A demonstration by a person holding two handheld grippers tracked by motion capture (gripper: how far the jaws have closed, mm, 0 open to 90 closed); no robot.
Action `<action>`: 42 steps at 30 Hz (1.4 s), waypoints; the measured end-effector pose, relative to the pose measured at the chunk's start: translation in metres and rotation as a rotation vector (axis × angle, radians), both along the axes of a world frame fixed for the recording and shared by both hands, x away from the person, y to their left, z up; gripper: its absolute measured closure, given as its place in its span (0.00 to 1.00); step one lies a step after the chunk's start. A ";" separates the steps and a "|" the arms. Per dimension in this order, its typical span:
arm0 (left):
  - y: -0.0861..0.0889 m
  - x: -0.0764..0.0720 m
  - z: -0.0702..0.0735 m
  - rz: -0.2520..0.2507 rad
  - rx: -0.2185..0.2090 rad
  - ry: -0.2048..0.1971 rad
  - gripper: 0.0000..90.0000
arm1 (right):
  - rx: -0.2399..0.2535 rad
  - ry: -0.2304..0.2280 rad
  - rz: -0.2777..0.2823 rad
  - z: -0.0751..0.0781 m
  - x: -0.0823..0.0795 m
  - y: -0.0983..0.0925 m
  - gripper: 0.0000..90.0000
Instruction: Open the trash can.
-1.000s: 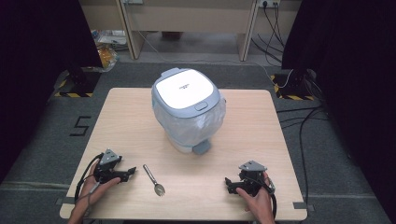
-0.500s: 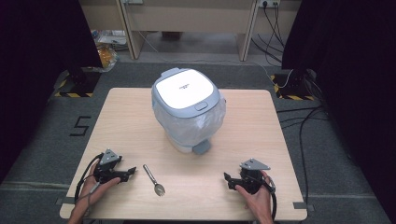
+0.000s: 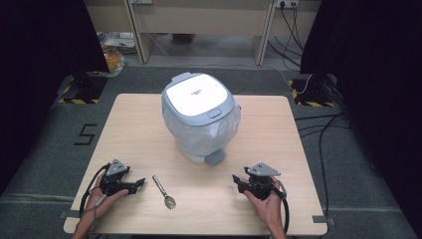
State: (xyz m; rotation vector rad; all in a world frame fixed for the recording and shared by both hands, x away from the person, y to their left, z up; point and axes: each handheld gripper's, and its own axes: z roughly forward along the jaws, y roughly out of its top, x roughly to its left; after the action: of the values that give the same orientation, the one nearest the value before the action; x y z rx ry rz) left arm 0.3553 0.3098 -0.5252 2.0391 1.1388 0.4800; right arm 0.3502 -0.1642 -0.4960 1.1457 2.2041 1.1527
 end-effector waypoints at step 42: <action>0.000 0.000 0.000 -0.002 0.001 0.000 0.21 | 0.021 -0.074 0.082 -0.010 0.065 0.068 0.74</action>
State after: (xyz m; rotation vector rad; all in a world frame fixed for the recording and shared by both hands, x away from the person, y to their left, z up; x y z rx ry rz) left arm 0.3552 0.3099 -0.5252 2.0411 1.1371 0.4799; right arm 0.4151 -0.0960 -0.5060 1.0131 2.2052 1.2344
